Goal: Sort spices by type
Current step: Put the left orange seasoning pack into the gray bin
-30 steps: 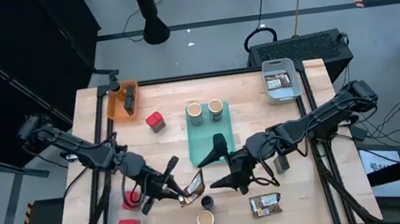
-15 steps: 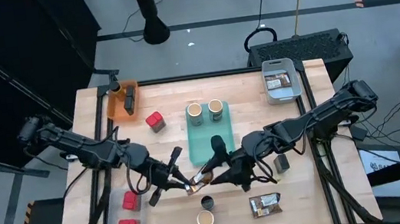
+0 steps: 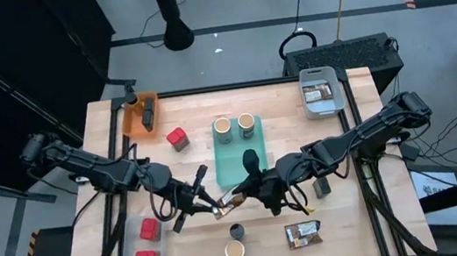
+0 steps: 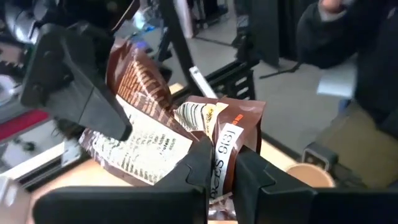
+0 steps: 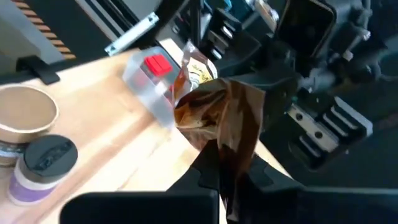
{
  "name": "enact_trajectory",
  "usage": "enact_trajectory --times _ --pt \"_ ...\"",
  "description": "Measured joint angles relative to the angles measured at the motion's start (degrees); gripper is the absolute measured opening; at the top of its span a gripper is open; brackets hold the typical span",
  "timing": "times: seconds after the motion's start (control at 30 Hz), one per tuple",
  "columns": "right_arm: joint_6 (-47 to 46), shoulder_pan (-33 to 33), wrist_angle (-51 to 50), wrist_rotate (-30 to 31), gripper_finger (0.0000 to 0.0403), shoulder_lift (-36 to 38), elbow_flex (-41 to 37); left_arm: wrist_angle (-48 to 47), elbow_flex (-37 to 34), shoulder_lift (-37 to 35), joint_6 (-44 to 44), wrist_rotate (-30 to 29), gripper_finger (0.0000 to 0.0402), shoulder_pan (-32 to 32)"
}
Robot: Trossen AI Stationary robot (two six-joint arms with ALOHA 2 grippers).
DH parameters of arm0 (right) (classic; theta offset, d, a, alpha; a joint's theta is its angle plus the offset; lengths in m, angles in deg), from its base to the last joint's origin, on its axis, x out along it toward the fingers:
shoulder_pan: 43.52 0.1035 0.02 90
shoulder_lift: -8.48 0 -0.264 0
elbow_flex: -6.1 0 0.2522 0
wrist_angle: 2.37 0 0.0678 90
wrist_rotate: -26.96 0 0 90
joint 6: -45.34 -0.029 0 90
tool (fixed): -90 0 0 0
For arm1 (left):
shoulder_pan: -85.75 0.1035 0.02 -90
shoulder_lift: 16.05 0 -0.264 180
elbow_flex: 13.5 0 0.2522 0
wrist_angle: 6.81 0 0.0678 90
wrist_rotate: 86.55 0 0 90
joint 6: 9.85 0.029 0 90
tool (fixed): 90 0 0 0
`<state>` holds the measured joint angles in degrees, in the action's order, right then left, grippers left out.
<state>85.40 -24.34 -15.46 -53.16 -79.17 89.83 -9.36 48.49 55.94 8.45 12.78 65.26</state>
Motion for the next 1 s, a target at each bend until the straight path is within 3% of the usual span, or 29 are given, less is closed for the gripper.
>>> enact_trajectory --times 0.23,0.47,0.57,0.7,0.87,1.0 --pt "-3.3 -0.1 -3.4 2.3 0.0002 1.9 0.0 -0.9 0.1 -0.5 -1.1 -6.5 0.0068 -0.1" --pt "-6.4 -0.8 -6.2 3.0 0.0001 3.9 0.0 -1.5 0.0 -3.2 0.2 -6.8 0.0166 -0.2" --pt "-8.4 -1.4 -9.1 8.3 0.0 4.9 0.0 -1.7 0.0 -4.8 1.5 -11.4 0.0211 -0.3" --pt "-14.2 -3.8 -18.1 20.2 0.0 7.3 0.0 -4.4 0.0 -7.9 2.8 -18.6 0.0249 -0.3" --pt "-27.0 -11.7 -33.6 33.0 0.0 10.0 0.0 -4.3 0.0 -10.7 1.2 -26.8 0.0257 -0.3" --pt "-38.6 -22.0 -46.2 35.2 0.0 11.9 0.0 -4.4 0.0 -11.5 -2.6 -35.5 0.0257 -0.3"
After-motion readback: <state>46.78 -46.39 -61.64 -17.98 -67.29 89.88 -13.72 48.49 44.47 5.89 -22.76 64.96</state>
